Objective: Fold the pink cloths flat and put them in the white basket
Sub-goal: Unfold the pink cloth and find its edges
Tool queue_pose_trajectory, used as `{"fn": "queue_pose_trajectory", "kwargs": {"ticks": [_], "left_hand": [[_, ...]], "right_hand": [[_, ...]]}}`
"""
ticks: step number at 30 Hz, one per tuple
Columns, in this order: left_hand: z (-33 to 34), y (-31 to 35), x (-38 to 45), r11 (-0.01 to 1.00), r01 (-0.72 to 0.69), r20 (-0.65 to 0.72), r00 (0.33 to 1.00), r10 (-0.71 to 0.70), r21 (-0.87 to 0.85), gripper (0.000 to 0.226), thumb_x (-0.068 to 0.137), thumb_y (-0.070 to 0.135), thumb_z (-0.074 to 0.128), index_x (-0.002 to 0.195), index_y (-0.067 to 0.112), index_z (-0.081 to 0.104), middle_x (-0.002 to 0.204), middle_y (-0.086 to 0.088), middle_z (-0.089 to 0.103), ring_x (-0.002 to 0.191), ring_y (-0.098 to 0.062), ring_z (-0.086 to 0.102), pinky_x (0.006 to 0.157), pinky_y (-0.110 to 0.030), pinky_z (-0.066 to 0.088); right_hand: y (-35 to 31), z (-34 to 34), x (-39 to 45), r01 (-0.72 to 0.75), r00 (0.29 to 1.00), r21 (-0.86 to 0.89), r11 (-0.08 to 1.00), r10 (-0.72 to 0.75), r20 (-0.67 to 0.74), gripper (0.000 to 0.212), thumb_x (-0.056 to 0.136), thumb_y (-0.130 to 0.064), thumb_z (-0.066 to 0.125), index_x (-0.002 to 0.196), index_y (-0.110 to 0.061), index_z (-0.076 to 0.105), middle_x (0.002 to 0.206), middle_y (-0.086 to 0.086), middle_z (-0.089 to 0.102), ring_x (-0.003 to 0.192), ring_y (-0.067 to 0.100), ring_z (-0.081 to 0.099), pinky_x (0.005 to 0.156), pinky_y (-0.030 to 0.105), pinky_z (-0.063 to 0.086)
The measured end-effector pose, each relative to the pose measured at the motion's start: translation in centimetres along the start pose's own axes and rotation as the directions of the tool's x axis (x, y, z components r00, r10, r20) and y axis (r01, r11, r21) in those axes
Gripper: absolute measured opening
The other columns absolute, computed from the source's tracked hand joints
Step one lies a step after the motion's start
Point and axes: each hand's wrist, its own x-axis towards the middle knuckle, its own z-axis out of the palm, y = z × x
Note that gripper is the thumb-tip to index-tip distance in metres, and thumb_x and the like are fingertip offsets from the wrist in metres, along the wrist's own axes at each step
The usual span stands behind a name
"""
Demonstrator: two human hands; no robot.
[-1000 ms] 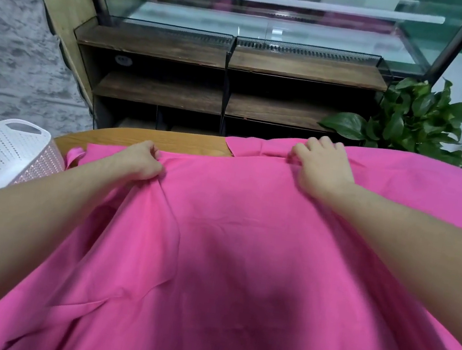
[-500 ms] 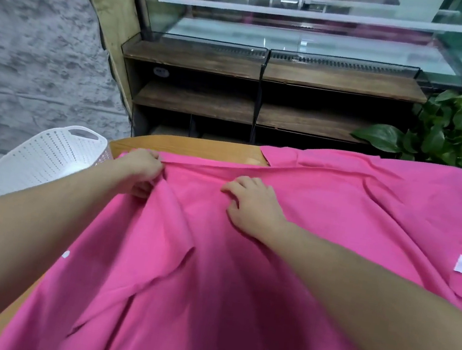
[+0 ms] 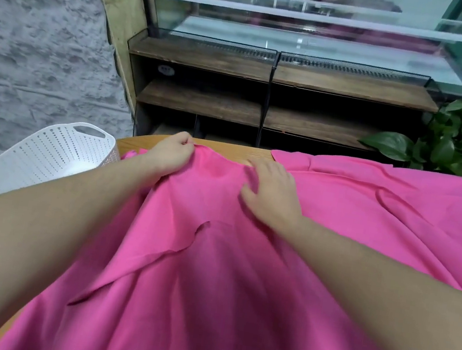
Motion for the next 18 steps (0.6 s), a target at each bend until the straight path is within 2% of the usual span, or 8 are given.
{"fn": "queue_pose_trajectory", "kwargs": {"ticks": [3,5,7,9,11,13,16,18], "left_hand": [[-0.4,0.2,-1.0,0.994,-0.039,0.032,0.999,0.043,-0.103,0.021,0.098,0.020,0.041,0.081,0.020,0.053,0.067,0.002,0.049,0.055,-0.012,0.041,0.050,-0.029,0.027],[-1.1,-0.2,-1.6,0.982,0.006,0.118,0.993,0.016,-0.188,0.020,0.095,0.017,0.045,0.078,0.022,0.053,0.057,0.003,0.044,0.044,-0.010,0.036,0.047,-0.025,0.021],[-2.1,-0.6,-1.8,0.986,0.045,0.170,0.985,-0.017,-0.159,0.017,0.094,0.017,0.048,0.080,0.023,0.054,0.054,0.004,0.043,0.045,-0.011,0.035,0.049,-0.023,0.021],[-2.7,-1.1,-1.7,0.991,0.102,0.157,0.984,-0.088,-0.082,0.016,0.092,0.017,0.052,0.077,0.022,0.054,0.059,0.000,0.046,0.052,-0.016,0.039,0.051,-0.021,0.027],[-2.5,-1.8,-1.6,0.987,0.144,0.104,0.983,-0.152,0.073,0.019,0.086,0.014,0.060,0.073,0.020,0.048,0.063,-0.005,0.049,0.052,-0.019,0.044,0.046,-0.021,0.035],[-2.1,-2.3,-1.9,0.952,0.177,0.066,0.978,-0.199,0.250,0.026,0.081,0.014,0.069,0.074,0.019,0.045,0.066,-0.007,0.052,0.048,-0.021,0.046,0.039,-0.021,0.038],[-2.4,-2.4,-1.9,0.924,0.242,0.084,0.957,-0.277,0.296,0.021,0.080,0.015,0.071,0.084,0.017,0.050,0.073,-0.010,0.060,0.050,-0.025,0.055,0.040,-0.026,0.048],[-3.2,-2.3,-1.7,0.919,0.276,0.064,0.950,-0.305,0.282,0.018,0.081,0.014,0.068,0.086,0.015,0.051,0.064,-0.009,0.057,0.045,-0.022,0.051,0.042,-0.023,0.046]], "right_hand": [[-0.2,0.0,2.5,-0.023,0.990,-0.044,0.999,0.028,0.138,0.067,0.089,-0.047,0.060,0.147,-0.020,0.039,0.144,0.006,0.050,0.135,0.028,0.041,0.112,0.043,0.029],[-0.3,0.5,3.5,-0.003,0.972,-0.079,0.997,0.022,0.235,0.061,0.090,-0.052,0.057,0.142,-0.023,0.043,0.140,0.005,0.053,0.133,0.028,0.043,0.113,0.046,0.029],[-0.8,0.8,4.3,0.057,0.974,-0.073,0.996,-0.040,0.221,0.028,0.096,-0.047,0.052,0.110,-0.023,0.056,0.120,0.005,0.061,0.119,0.030,0.053,0.102,0.046,0.039],[-1.6,0.5,4.9,0.066,0.984,0.017,0.998,-0.068,0.165,0.023,0.101,-0.039,0.042,0.087,-0.022,0.043,0.094,0.008,0.063,0.096,0.033,0.060,0.084,0.045,0.048],[-2.3,0.2,5.5,0.060,0.988,0.022,0.998,-0.063,0.142,0.024,0.104,-0.036,0.034,0.088,-0.019,0.038,0.085,0.009,0.061,0.083,0.034,0.060,0.075,0.045,0.050],[-2.6,0.3,6.2,0.085,0.988,-0.090,0.992,-0.072,0.135,0.023,0.105,-0.034,0.031,0.092,-0.017,0.040,0.091,0.011,0.064,0.086,0.034,0.061,0.073,0.043,0.050],[-2.9,1.1,7.1,0.120,0.989,-0.268,0.956,-0.091,0.120,0.029,0.105,-0.034,0.029,0.103,-0.015,0.051,0.102,0.009,0.067,0.094,0.033,0.062,0.075,0.041,0.044],[-2.7,2.0,7.2,0.122,0.991,-0.364,0.924,-0.092,0.097,0.032,0.104,-0.034,0.031,0.108,-0.015,0.057,0.105,0.009,0.068,0.098,0.033,0.063,0.075,0.041,0.043]]}}
